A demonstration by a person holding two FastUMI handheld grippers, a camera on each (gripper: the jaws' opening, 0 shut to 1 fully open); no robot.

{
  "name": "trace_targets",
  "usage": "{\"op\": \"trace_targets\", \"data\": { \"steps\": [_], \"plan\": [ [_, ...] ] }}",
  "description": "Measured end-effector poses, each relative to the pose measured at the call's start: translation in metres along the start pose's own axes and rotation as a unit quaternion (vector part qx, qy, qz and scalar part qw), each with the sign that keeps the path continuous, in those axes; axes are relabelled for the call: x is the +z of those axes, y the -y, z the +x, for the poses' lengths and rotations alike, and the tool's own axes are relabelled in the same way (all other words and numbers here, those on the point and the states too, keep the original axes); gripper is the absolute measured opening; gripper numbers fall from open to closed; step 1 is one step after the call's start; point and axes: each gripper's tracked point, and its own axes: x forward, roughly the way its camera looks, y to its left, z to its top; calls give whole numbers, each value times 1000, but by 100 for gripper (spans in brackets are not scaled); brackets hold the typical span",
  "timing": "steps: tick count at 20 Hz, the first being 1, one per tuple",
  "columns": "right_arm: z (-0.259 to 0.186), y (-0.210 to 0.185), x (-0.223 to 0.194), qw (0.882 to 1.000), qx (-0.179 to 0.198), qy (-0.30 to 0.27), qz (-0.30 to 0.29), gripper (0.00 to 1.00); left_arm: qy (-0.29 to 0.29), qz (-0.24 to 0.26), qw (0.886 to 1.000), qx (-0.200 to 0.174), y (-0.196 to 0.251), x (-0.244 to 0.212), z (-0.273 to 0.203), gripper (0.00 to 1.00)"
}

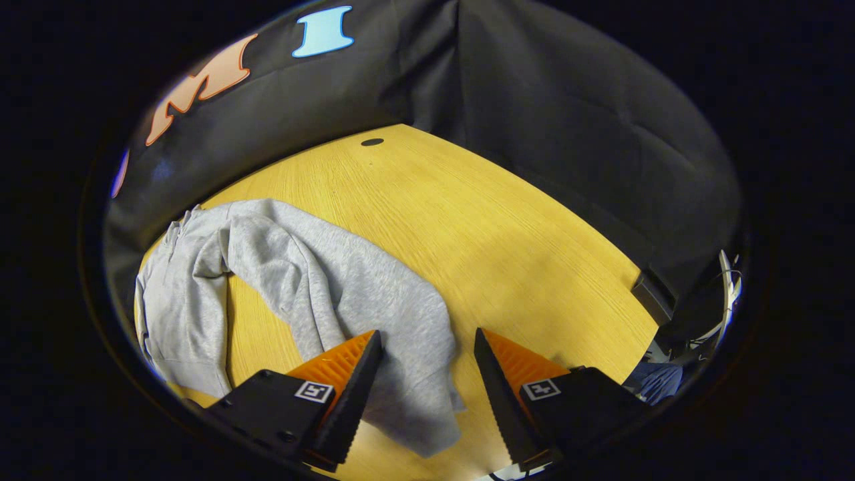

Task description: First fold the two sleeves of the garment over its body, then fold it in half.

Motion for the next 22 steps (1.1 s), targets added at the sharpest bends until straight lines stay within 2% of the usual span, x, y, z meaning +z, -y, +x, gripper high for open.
{"op": "trace_targets", "data": {
  "steps": [1,2,3,5,6,7,14,22],
  "plan": [
    [1,-6,0,1000,6,-6,-3,84,-1,1,1000,1,-1,-1,0,95],
    [2,-9,-1,1000,11,-8,-8,67,-2,1,1000,3,-2,-2,-1,95],
    [1,-16,-1,1000,22,-14,-10,60,-3,1,1000,5,-3,-2,-1,94],
    [0,-25,0,999,34,-17,-5,25,-2,0,1000,11,-8,-2,-3,95],
    [-1,-28,1,999,37,-16,-1,12,-1,0,1000,15,-12,-1,-5,94],
    [-2,-33,3,999,45,-18,5,5,-1,-1,1000,19,-14,-2,-6,94],
    [-17,-55,54,997,67,23,25,5,-3,-4,999,42,-37,-4,-14,95],
    [-43,-134,106,988,148,50,17,6,-11,-14,997,72,-70,-13,-26,95]
  ]
}}
